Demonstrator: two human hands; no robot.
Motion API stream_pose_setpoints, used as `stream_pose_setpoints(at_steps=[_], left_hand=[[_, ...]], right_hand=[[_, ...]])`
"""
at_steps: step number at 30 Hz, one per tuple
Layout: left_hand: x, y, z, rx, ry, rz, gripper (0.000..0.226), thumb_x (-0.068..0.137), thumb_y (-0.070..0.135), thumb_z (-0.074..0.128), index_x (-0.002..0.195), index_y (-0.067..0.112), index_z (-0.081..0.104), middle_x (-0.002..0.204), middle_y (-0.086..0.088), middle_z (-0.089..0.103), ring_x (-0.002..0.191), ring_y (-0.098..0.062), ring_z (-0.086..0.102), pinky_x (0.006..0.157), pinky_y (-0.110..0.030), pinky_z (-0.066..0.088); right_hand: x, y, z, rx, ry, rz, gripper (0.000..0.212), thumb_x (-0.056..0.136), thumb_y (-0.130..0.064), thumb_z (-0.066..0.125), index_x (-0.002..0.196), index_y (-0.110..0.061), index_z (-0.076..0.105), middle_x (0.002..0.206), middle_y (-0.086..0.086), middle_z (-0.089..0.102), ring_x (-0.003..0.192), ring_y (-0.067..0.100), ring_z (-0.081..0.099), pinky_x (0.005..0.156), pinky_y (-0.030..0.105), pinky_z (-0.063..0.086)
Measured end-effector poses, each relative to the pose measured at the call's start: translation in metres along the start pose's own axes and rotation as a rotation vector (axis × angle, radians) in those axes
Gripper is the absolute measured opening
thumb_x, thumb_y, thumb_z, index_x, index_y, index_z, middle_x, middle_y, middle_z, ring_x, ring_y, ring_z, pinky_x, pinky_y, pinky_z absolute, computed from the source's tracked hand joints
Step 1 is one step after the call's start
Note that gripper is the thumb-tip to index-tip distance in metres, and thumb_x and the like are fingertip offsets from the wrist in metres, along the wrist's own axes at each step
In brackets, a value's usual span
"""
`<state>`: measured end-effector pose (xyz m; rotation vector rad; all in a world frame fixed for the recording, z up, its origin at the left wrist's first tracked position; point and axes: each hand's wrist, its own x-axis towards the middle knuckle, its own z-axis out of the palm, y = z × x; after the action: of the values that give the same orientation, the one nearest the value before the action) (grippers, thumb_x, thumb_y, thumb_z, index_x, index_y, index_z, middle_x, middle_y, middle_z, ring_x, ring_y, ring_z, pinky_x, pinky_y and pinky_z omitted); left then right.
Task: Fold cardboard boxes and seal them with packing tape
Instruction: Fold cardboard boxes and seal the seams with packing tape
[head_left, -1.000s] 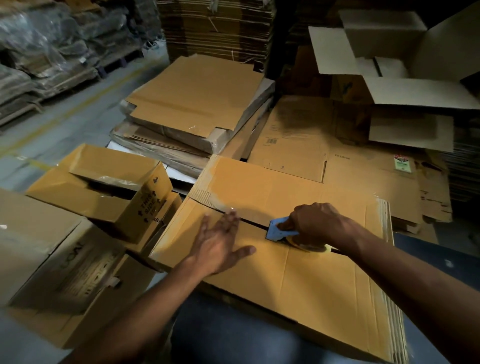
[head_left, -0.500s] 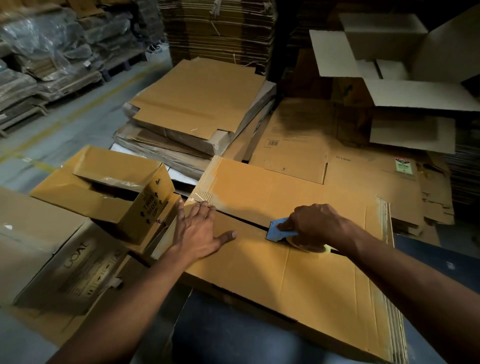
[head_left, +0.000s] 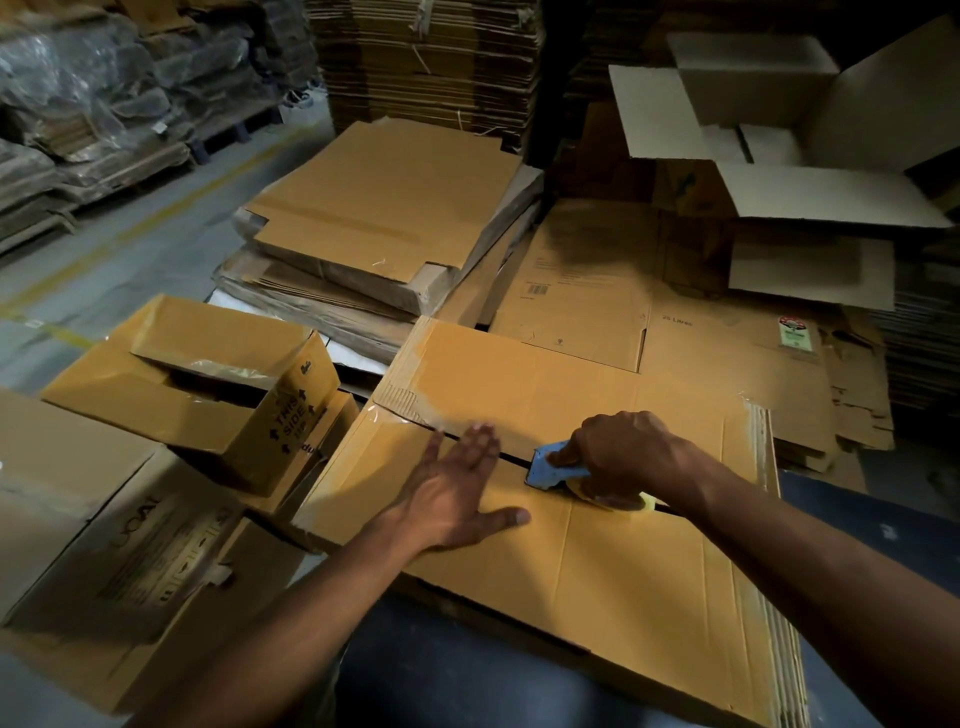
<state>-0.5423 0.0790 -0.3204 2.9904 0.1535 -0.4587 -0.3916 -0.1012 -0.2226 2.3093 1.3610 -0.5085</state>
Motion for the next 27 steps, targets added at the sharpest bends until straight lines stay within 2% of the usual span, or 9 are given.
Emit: stream_pose_setpoints(at_steps=[2,5,9,15,18,22,27], left_hand=[[0.006,0.013,0.006,0.009,-0.064,0.067,0.115,0.083,0.095,0.011,0.163,0.016,-0.014,0.168,-0.002,-0.026,0.154,-0.015,-0.025,0.126,-0.052,-0.012],[0.009,0.012,0.013,0.012,-0.041,0.091,0.113,0.084,0.096,0.01,0.163,0.019,-0.014,0.168,0.0,-0.027,0.155,-0.013,-0.025,0.126,-0.05,-0.012],[0.007,0.007,0.017,0.01,-0.007,0.113,0.109,0.086,0.095,0.012,0.163,0.023,-0.016,0.168,0.004,-0.026,0.155,-0.01,-0.024,0.127,-0.049,-0.01],[0.006,0.008,0.02,0.018,0.004,0.131,0.108,0.085,0.095,0.013,0.164,0.025,-0.012,0.169,0.005,-0.024,0.155,-0.008,-0.022,0.127,-0.046,-0.012],[0.005,0.008,0.02,0.025,-0.015,0.133,0.109,0.084,0.096,0.011,0.164,0.025,-0.012,0.168,0.006,-0.025,0.154,-0.008,-0.023,0.128,-0.047,-0.01],[0.006,0.01,0.017,0.038,-0.053,0.122,0.108,0.084,0.095,0.009,0.163,0.026,-0.016,0.166,0.008,-0.029,0.153,-0.008,-0.027,0.127,-0.045,-0.013],[0.007,0.011,0.016,0.064,-0.066,0.103,0.106,0.084,0.094,0.01,0.162,0.026,-0.017,0.166,0.009,-0.03,0.153,-0.008,-0.026,0.127,-0.043,-0.013]], right_hand=[[0.001,-0.001,-0.002,-0.009,-0.022,0.014,0.063,0.093,-0.04,0.069,0.151,-0.044,0.044,0.124,-0.003,0.063,0.104,0.02,0.064,0.08,0.034,0.055],[-0.001,0.002,-0.008,0.006,-0.063,0.03,0.069,0.09,-0.034,0.075,0.151,-0.042,0.044,0.126,-0.003,0.063,0.106,0.02,0.063,0.079,0.033,0.053],[-0.015,0.012,-0.014,0.049,-0.072,0.02,0.072,0.091,-0.038,0.073,0.152,-0.05,0.038,0.127,-0.007,0.06,0.094,0.015,0.053,0.067,0.03,0.044],[-0.036,0.024,-0.005,0.057,-0.093,0.065,0.071,0.089,-0.036,0.072,0.149,-0.054,0.039,0.122,-0.007,0.06,0.09,0.017,0.056,0.065,0.03,0.038],[-0.047,0.033,0.003,0.077,-0.099,0.08,0.071,0.089,-0.04,0.072,0.15,-0.055,0.038,0.12,-0.008,0.059,0.096,0.016,0.06,0.068,0.03,0.04],[-0.068,0.047,0.012,0.102,-0.116,0.094,0.076,0.087,-0.037,0.074,0.151,-0.053,0.037,0.111,-0.01,0.054,0.089,0.011,0.052,0.069,0.028,0.042],[-0.1,0.08,0.034,0.088,-0.175,0.185,0.075,0.085,-0.043,0.075,0.149,-0.057,0.038,0.122,-0.01,0.058,0.093,0.012,0.056,0.072,0.03,0.05]])
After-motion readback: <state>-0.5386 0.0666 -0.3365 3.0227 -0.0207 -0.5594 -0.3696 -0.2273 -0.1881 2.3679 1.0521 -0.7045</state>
